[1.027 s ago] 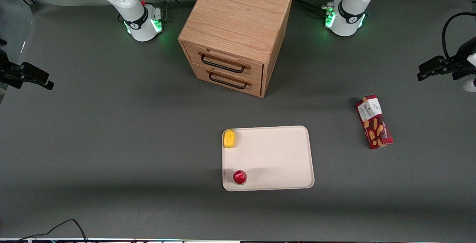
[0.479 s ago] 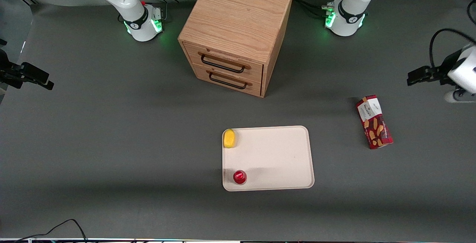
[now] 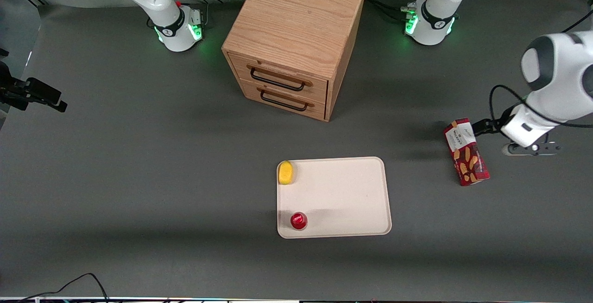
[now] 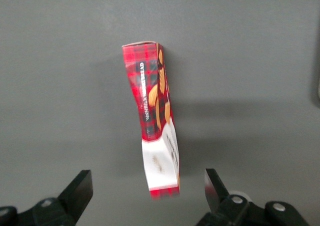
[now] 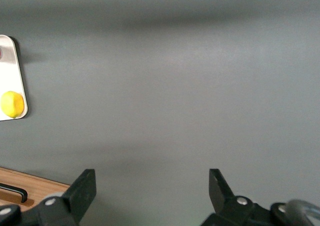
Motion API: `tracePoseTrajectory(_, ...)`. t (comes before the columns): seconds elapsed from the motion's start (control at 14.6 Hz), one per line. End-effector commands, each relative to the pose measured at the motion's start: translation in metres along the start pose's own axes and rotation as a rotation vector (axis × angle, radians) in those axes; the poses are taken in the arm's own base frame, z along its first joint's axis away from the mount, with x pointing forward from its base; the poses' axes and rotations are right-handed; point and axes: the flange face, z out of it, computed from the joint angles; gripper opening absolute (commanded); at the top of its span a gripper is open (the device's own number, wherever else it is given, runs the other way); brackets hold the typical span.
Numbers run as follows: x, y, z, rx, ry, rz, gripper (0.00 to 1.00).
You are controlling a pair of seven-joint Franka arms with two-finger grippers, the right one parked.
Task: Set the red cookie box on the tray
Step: 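Move the open left gripper down over the red plaid shortbread box, then close the left gripper on the box and lift it upright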
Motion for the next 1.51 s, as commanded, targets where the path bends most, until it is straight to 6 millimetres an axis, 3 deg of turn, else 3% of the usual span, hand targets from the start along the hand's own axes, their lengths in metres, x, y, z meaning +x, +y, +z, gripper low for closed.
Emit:
tracePoseTrajectory(0.0, -0.004, -0.001, 0.048, 0.005, 0.066, 0.007, 1.0)
tracePoseTrajectory(0.14, 0.002, 0.0, 0.08, 0.007, 0.108, -0.007, 1.0)
tracePoseTrajectory(0.27, 0.007, 0.0, 0.101, 0.008, 0.141, -0.018, 0.99)
tracePoseTrajectory(0.34, 0.008, -0.001, 0.107, 0.011, 0.146, -0.01, 0.87)
tracePoseTrajectory(0.41, 0.008, 0.0, 0.112, 0.008, 0.143, -0.011, 0.67)
tracePoseTrajectory(0.55, 0.007, 0.0, 0.115, -0.013, 0.144, -0.038, 0.0)
tracePoseTrajectory(0.68, 0.007, 0.002, 0.115, -0.026, 0.14, -0.051, 0.0)
tracePoseTrajectory(0.82, 0.006, 0.005, 0.102, -0.036, 0.135, -0.048, 0.0)
tracePoseTrajectory(0.96, 0.001, 0.01, 0.067, -0.069, 0.074, -0.039, 0.0)
tracePoseTrajectory(1.1, 0.001, 0.018, 0.01, -0.106, 0.004, -0.034, 0.0)
tracePoseTrajectory(1.23, 0.005, 0.022, -0.066, -0.123, -0.067, -0.024, 0.0)
tracePoseTrajectory(1.37, 0.012, 0.03, -0.156, -0.109, -0.127, -0.034, 0.0)
tracePoseTrajectory(1.44, 0.014, 0.038, -0.189, -0.075, -0.151, -0.032, 0.0)
